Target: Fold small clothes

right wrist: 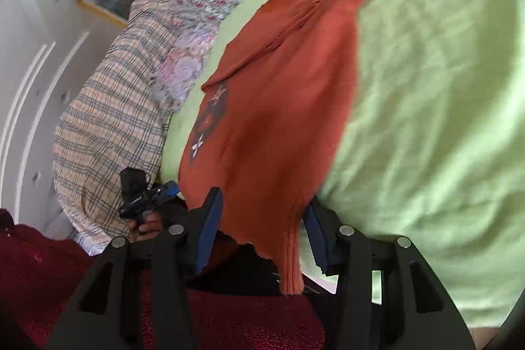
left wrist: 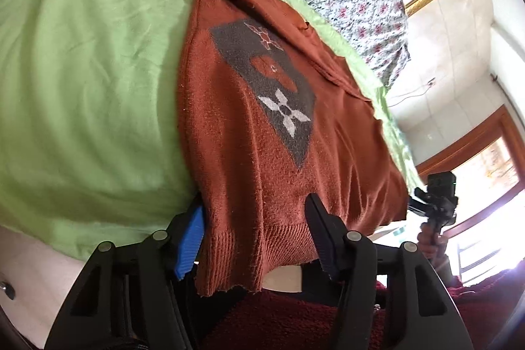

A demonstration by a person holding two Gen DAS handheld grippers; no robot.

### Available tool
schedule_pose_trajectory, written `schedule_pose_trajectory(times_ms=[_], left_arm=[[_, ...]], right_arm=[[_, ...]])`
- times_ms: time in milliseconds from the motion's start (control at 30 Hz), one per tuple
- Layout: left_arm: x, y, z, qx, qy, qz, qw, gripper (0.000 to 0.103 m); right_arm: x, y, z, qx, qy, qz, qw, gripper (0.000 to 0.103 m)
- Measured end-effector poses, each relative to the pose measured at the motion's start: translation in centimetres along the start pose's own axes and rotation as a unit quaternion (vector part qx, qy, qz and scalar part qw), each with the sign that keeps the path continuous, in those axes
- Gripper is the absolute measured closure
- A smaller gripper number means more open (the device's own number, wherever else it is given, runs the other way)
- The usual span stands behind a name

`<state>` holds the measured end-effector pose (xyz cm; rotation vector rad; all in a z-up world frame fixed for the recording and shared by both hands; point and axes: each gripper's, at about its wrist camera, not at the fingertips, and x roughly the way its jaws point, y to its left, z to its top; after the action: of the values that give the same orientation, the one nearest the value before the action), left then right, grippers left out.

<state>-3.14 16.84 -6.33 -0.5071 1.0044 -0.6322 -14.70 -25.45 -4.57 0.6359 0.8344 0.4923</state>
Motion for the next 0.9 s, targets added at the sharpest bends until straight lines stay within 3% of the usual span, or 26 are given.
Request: schedule_pose_trajectory(times_ms=[67,100,133,167,200,333,533,633,700,900], left_arm=[[0.2,0.3,0.4,-0.007,-0.001,-0.005,1.0,0.052],[0.2,0.5,0.5,-0.011,-0.002,-0.005,0.9999,0.055],[0.1,0.6,0.5,-0.012,-0.003,-0.002,0.9999,0.066],[0.0,0.6,0.5,-0.009,-0.006,0.012,0.9999,0.09],[-0.1,0.7,0.4,-0.008,-0.007,0.022,0.9997,0.097],[-1.2,-0.7,0.3,0.024,-0.025,0.051,0.9981,0.099],[-2.2,-0.7,0.8,0.028,-0.038,0.035,0.9983,0.099],[-1.2,0.5,0.9,0.011,-0.014,0.027,0.9995,0.099],[-0.4,1.1,0.8,0.005,0.004,0.024,0.9997,0.093],[0.4,1.1,0.7,0.009,0.02,0.023,0.9995,0.09]], right_arm=[[0.3,0.3,-0.1,-0.005,-0.001,-0.004,1.0,0.055],[0.4,0.4,-0.1,-0.006,-0.003,-0.008,1.0,0.061],[0.4,0.5,-0.3,-0.008,-0.005,-0.019,1.0,0.075],[0.6,0.5,-0.3,-0.007,-0.004,-0.032,0.999,0.084],[0.5,0.5,-0.4,-0.006,-0.001,-0.04,0.999,0.095],[-1.5,1.2,-1.4,-0.016,-0.018,-0.042,0.999,0.096],[-4.9,1.4,-2.8,-0.015,-0.059,0.001,0.998,0.096],[-3.8,0.4,-3.0,-0.009,-0.046,0.003,0.999,0.096],[-3.0,-0.3,-3.0,0.001,-0.032,0.014,0.999,0.096],[-0.9,-1.6,-3.2,0.024,0.001,0.012,1.0,0.083]])
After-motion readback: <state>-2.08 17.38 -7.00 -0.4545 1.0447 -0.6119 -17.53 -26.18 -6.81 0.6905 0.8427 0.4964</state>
